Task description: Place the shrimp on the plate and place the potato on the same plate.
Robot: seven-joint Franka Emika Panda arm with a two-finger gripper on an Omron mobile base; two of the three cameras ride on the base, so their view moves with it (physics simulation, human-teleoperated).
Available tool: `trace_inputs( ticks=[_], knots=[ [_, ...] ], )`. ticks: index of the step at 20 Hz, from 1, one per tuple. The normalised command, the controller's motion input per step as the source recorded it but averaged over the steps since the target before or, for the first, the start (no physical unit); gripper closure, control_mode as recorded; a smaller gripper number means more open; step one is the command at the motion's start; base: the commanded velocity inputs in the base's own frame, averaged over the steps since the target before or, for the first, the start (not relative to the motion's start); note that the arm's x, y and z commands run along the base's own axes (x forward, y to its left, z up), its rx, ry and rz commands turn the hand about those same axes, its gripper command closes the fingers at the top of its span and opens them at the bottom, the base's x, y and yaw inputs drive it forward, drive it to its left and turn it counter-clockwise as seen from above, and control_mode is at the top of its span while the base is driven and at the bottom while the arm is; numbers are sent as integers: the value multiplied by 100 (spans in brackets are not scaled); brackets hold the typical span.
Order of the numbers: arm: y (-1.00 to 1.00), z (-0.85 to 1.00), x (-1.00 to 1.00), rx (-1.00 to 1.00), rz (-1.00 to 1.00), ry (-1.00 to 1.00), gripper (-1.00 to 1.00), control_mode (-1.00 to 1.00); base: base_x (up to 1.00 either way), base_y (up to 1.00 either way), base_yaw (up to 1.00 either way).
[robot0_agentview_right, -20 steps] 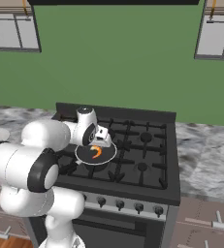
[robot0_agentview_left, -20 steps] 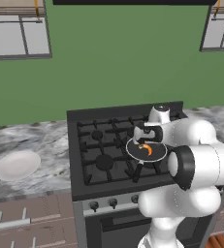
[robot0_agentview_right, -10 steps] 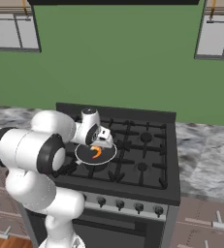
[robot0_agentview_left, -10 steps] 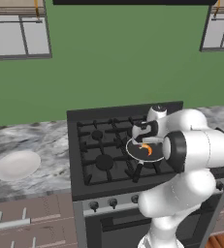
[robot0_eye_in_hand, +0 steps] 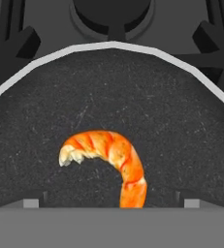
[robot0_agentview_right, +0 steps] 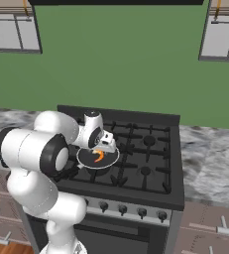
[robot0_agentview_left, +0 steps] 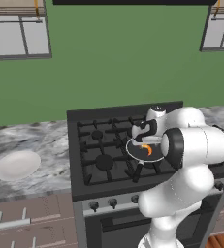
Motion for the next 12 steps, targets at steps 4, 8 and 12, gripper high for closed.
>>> trace_inputs(
  ticks=[4,8,12],
  knots=[
    [0,-8,-3,0,0,0,-100,-100,0,0,0],
    [0,-10,-1,0,0,0,-100,-100,0,0,0],
    [0,-12,0,0,1,0,-100,-100,0,0,0]
  ],
)
